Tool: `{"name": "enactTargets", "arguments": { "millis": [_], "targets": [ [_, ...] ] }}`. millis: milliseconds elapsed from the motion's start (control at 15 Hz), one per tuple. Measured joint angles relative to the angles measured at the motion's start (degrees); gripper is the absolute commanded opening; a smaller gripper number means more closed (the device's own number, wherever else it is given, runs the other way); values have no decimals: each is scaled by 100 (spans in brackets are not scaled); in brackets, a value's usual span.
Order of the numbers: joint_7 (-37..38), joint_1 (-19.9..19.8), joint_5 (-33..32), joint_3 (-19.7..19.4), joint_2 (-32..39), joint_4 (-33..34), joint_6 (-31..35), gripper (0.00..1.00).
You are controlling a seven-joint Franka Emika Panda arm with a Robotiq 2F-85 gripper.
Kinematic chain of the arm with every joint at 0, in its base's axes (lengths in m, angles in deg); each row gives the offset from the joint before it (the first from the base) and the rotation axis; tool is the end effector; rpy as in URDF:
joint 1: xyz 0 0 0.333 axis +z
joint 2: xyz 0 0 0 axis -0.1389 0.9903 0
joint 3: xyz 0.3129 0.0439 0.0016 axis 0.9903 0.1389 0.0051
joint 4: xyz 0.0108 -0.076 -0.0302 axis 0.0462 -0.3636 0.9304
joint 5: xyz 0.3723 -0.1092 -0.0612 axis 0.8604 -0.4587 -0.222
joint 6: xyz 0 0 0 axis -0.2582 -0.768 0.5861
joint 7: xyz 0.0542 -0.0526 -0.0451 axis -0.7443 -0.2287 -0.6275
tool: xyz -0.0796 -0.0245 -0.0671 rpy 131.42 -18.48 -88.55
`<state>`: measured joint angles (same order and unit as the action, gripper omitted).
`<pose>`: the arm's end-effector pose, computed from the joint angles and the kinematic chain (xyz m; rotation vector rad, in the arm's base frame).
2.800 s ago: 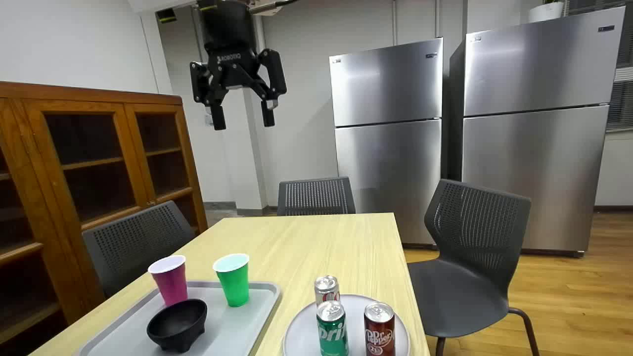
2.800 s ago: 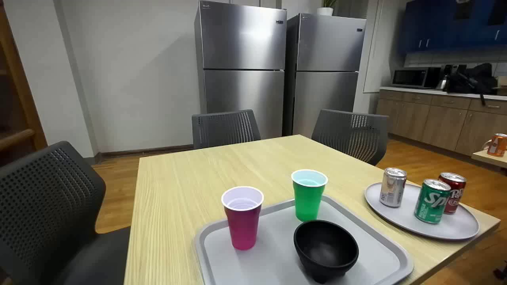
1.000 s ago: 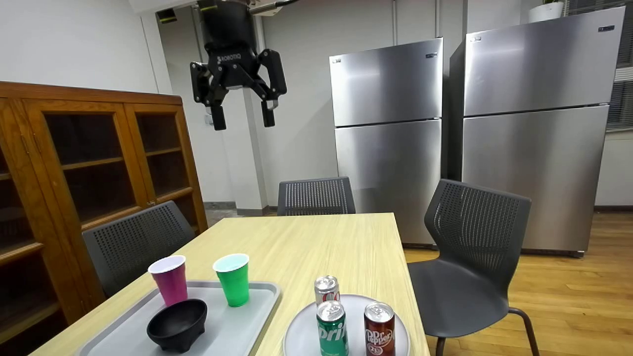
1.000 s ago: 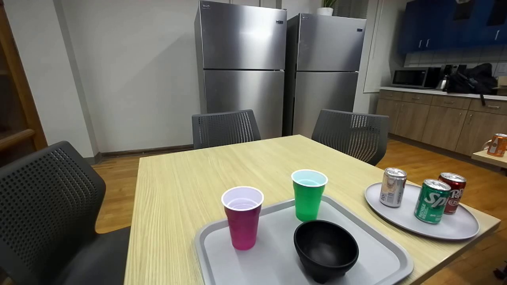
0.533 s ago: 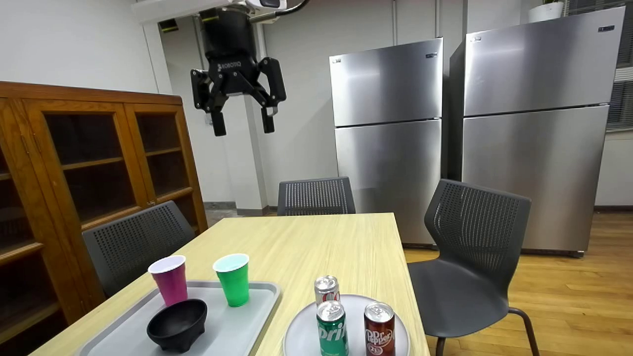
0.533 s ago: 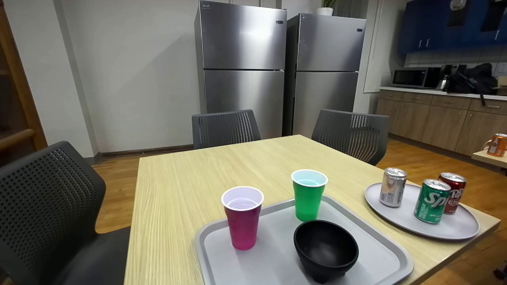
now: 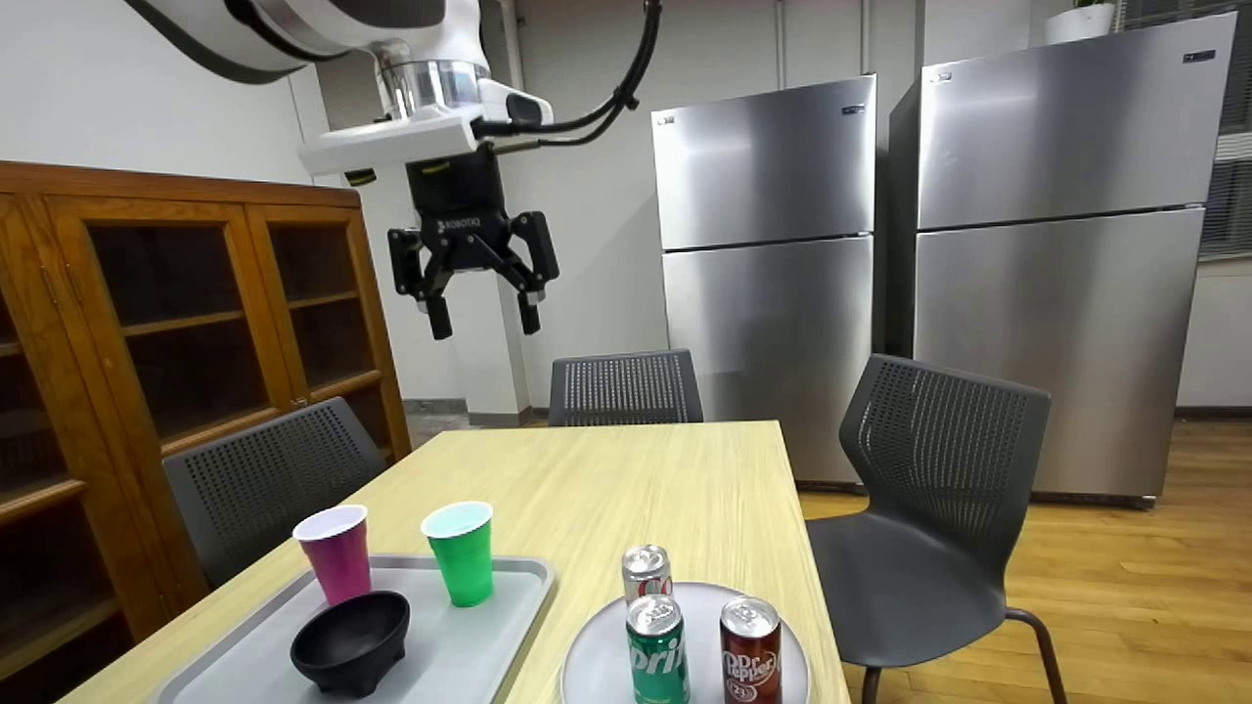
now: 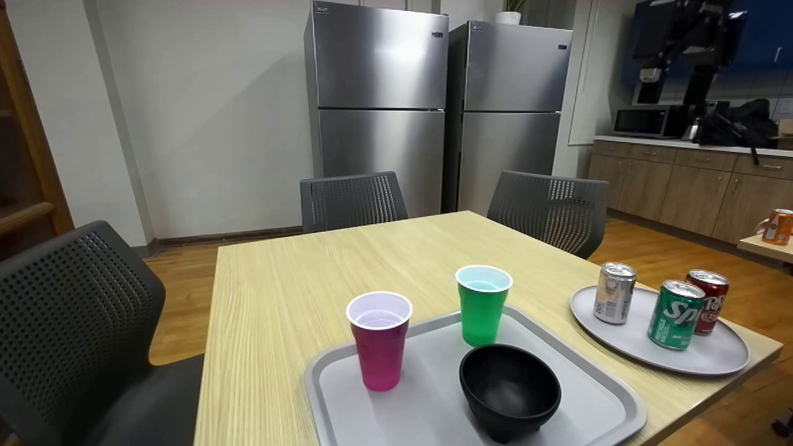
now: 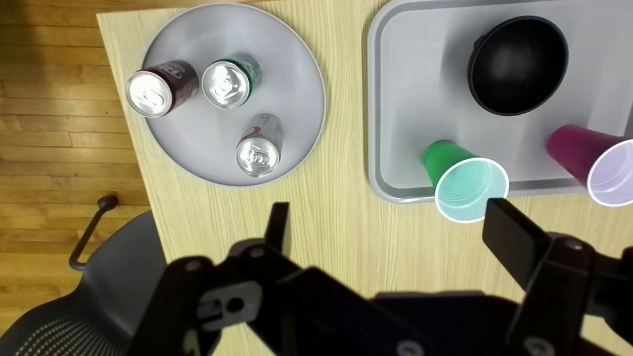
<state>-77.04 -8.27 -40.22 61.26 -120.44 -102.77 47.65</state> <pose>0.3904 -0.0597 0.4902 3.1134 0.1887 0.1064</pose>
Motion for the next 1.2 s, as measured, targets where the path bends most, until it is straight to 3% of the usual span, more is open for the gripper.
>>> {"name": "enactTargets", "arguments": {
  "millis": [733, 1200],
  "targets": [
    [66, 268, 81, 450, 1298, -334, 1713, 100],
    [357, 295, 41, 805, 2131, -339, 2279, 100]
  ]
}}
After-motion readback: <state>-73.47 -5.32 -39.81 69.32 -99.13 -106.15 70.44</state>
